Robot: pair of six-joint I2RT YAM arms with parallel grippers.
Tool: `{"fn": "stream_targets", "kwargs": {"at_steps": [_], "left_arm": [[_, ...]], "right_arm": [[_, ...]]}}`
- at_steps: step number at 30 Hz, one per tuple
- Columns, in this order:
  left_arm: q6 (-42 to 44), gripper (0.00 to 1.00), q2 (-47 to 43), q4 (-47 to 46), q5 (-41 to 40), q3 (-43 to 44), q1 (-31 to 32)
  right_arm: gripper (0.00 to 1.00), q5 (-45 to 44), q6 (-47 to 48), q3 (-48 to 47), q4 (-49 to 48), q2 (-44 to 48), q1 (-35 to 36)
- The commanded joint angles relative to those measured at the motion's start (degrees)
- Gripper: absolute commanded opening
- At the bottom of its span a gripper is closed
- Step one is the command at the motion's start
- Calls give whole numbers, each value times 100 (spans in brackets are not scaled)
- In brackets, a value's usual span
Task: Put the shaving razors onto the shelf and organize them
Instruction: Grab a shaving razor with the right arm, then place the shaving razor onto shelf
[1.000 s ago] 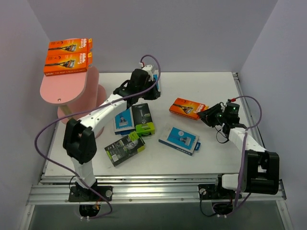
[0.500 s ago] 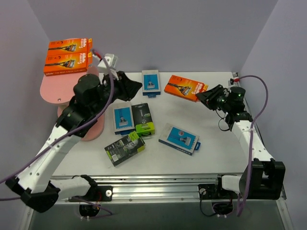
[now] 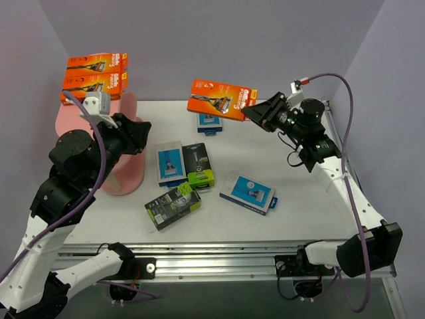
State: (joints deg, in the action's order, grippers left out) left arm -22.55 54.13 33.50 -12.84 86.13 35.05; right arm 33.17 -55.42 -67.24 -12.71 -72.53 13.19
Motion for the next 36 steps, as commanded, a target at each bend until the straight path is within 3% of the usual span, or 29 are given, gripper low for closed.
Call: {"fn": "stream_targets", "kwargs": {"at_steps": [1,12,21,36], "left_arm": [[522,38,-236,473,-1332,544,-42],[1497,39,-421,729,-2652,1573,-33],[1745,39,-350,729,-2680,1653,-33],[2246,40,-17,246,-2943,1205,-42]], "right_arm": [[0,-239,-250,-622,-575,-173,577],[0,-916,-259,-1844,-733,-1157,2229],[0,-997,-268,-3048,-926,-2378,3329],[0,-961,-742,-4121,-1339,-3434,3849]]}}
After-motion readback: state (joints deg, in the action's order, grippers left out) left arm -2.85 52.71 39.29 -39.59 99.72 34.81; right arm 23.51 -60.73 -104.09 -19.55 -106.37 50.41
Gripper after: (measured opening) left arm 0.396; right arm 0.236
